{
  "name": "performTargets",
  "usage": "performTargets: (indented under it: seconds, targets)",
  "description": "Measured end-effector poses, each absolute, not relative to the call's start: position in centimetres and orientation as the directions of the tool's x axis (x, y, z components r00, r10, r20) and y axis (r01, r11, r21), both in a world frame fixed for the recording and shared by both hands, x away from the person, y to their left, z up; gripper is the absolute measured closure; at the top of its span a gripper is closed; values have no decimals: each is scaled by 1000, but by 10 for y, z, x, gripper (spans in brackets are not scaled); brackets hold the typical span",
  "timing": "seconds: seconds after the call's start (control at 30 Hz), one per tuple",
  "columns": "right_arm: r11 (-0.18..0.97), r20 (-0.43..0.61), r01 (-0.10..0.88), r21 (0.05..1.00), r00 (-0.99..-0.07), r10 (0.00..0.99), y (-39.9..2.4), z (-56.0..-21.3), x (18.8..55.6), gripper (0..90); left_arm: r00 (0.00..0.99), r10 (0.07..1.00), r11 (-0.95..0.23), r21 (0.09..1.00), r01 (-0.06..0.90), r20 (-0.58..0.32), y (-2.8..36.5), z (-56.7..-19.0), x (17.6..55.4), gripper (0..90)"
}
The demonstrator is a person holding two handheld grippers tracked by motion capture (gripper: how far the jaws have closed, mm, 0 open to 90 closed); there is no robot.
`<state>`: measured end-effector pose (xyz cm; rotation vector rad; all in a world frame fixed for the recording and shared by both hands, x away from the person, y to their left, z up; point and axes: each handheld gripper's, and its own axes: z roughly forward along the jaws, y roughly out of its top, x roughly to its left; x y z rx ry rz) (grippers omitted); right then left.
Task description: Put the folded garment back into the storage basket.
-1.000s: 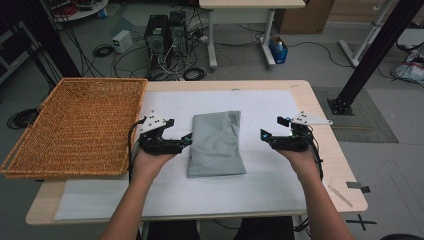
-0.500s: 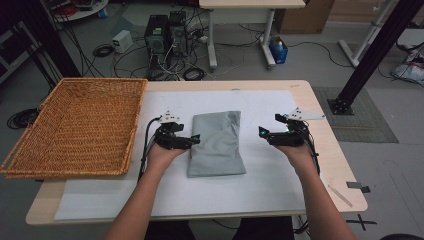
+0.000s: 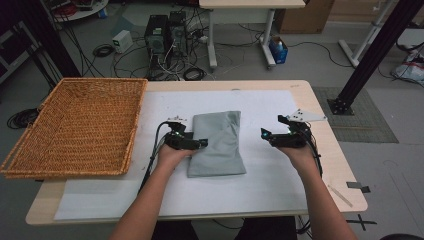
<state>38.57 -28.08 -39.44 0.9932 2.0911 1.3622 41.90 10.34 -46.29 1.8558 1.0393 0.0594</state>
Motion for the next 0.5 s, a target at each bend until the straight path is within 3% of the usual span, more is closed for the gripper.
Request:
performTargets:
  seconds: [0.17,0.27,0.37,0.5]
  targets:
    - [262,3,319,911,-640,768,-278,-395,385,119,673,656,-224,765,604,-340,84,-462,410,160]
    - [271,-4,318,908,-643,766,-276,-395,385,119,691,677,-289,770,568,-256,76,-460,405,188]
    - [286,-18,314,905,-645,764,-274,-396,385,119,695,711,-384,771,509,-105,69,-458,397,337]
    - [313,-38,308,898,-655,755,-269,-397,385,119,702,702,-373,778,505,-119,65,-458,389,557]
